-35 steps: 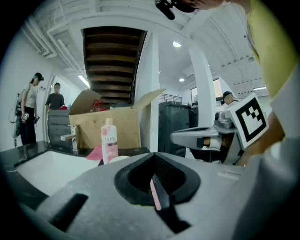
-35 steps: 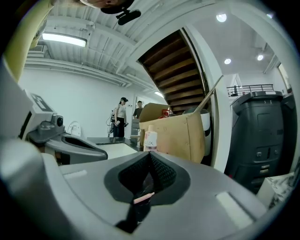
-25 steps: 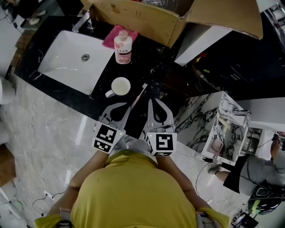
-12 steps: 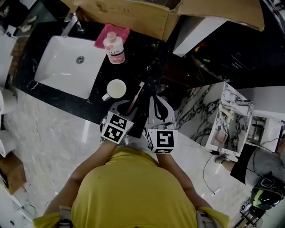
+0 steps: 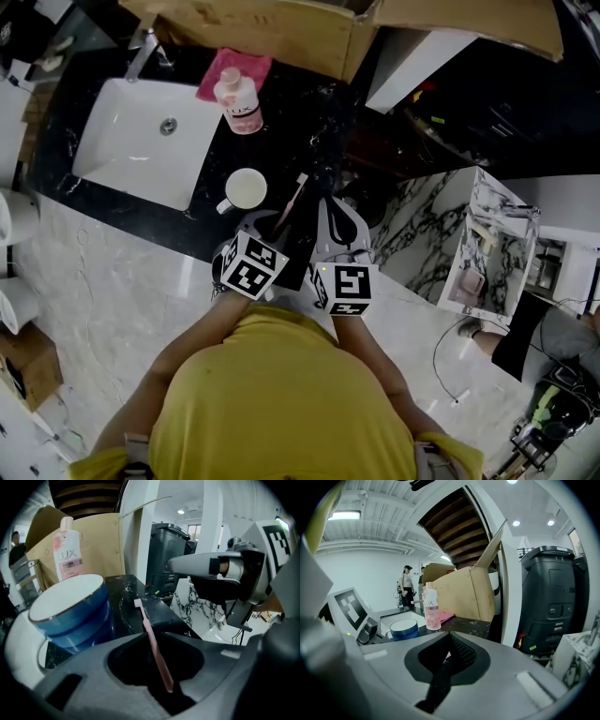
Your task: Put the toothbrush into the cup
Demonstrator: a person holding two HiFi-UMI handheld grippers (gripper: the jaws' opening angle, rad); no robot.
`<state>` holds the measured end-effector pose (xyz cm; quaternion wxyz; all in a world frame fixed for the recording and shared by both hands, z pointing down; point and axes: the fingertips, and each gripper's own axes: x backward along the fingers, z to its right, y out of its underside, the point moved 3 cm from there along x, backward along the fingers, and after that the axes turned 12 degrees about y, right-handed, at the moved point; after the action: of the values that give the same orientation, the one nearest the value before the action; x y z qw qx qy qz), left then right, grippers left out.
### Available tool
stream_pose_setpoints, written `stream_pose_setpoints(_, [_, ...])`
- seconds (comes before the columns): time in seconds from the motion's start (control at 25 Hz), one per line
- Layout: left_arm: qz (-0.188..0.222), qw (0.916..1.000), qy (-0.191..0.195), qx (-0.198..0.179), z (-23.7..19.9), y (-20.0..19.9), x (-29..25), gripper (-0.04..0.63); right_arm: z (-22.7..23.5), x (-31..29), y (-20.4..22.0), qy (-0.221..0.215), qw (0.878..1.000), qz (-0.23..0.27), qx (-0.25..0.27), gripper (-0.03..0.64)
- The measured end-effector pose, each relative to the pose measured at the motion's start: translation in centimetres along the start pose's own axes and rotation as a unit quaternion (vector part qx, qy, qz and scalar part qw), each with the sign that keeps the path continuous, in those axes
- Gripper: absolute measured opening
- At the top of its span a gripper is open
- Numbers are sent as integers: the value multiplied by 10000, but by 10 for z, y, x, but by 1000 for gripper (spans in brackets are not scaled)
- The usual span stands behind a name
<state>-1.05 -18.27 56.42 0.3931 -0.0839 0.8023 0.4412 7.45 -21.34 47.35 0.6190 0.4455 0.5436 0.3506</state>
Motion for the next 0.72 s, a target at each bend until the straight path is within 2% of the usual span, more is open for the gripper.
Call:
stream_pose_setpoints(0.2, [-442, 9980, 171, -425, 7, 16, 12, 48, -2, -2, -4, -30, 10000, 64, 0, 8])
stream_pose_setpoints(0.44, [-1239, 9873, 314, -941, 10, 34, 26, 51, -3, 2, -5, -27, 9999, 104, 9, 8])
stream_pose_setpoints(0.72, [-1783, 9756, 297, -1244, 8, 29, 22, 112, 0, 12, -4, 52, 9999, 112, -9, 8])
